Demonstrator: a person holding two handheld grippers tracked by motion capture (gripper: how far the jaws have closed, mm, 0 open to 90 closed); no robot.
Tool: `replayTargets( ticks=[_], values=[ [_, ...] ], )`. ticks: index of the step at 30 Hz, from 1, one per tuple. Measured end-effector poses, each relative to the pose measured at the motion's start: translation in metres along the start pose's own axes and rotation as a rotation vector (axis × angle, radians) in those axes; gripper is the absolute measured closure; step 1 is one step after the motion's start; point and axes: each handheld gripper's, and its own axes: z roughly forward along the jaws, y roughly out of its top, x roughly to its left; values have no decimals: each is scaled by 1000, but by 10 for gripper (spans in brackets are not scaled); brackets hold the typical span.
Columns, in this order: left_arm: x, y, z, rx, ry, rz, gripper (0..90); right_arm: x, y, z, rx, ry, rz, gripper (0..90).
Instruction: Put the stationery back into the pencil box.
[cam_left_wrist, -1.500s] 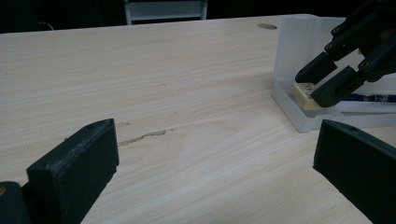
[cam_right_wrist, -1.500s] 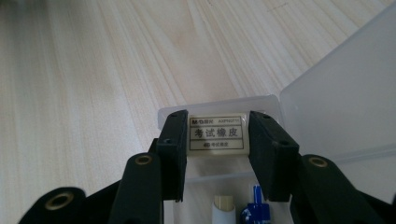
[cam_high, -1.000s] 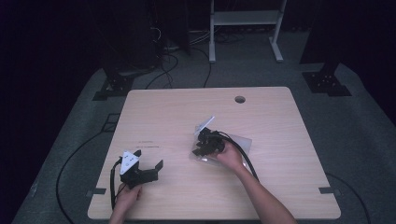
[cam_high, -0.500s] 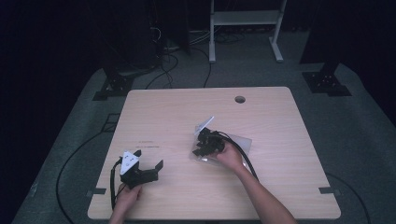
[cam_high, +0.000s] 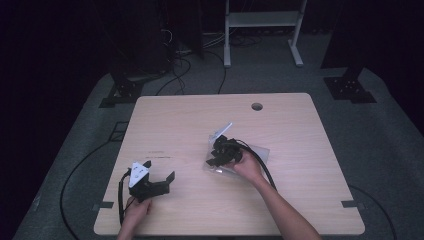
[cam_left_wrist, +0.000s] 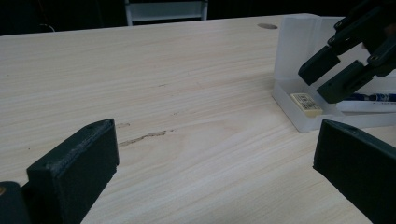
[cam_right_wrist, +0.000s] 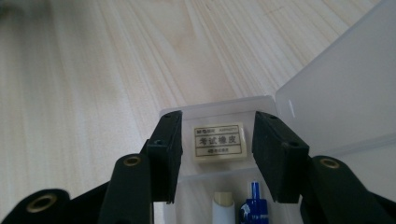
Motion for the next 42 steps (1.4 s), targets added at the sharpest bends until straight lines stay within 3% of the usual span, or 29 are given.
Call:
replayTargets(
  ticks=[19, 30, 42],
  values=[
    [1, 0, 1, -1, -1, -7, 0, 7, -14, -29, -26, 27, -33, 473],
    [0, 0, 0, 2, -4, 1, 0, 9, -26, -42, -31, 29, -29, 473],
    [0, 0, 0, 2, 1, 1, 0, 7, -52, -66, -47, 27, 10, 454]
  ],
)
